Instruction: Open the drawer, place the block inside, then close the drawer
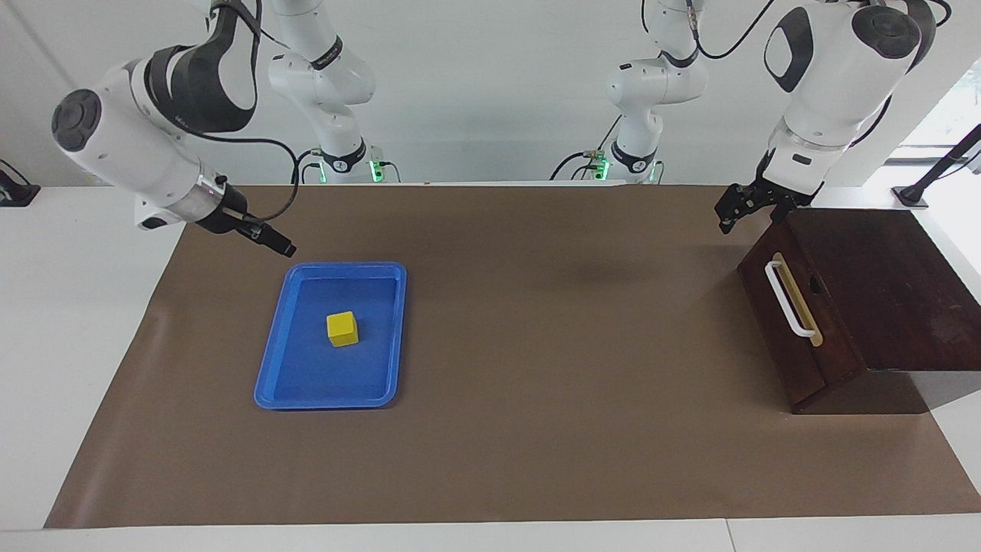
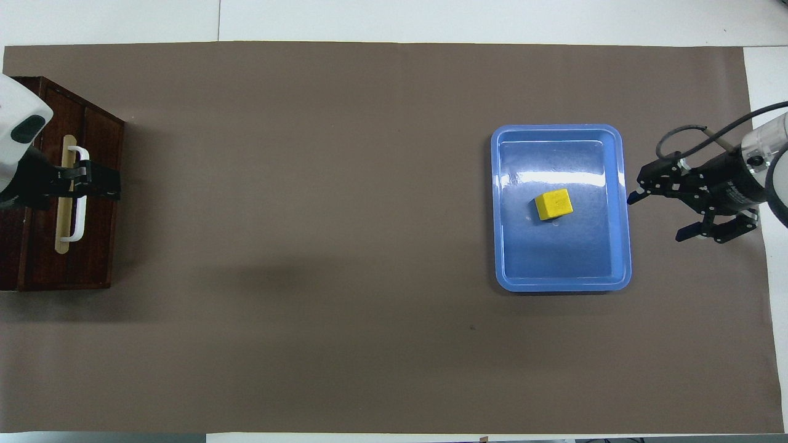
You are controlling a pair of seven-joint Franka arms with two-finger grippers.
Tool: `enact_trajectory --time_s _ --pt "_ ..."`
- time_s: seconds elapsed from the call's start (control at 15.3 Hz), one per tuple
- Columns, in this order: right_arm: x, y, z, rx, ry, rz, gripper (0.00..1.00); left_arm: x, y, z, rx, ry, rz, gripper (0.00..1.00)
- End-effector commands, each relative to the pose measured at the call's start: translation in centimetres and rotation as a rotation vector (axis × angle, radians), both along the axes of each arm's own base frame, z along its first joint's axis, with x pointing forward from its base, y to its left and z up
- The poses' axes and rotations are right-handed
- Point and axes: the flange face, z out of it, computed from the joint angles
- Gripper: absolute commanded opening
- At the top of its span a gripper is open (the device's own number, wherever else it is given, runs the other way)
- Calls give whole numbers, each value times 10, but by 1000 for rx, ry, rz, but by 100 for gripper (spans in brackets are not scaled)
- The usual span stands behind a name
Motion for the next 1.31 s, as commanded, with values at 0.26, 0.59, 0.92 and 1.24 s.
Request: enact_trajectory --time_s 0.26,0.59,0.92,1.24 --pt "24 -23 -103 177 173 -364 100 42 -9 -91 225 -66 -182 100" --pt "48 -27 -147 248 267 -486 100 44 14 -135 248 -68 -274 100" --pt "52 -19 -184 274 332 -533 100 37 27 -162 330 -49 -349 100" --pt "66 -17 -189 273 318 -524 100 31 33 -202 299 -40 -369 100"
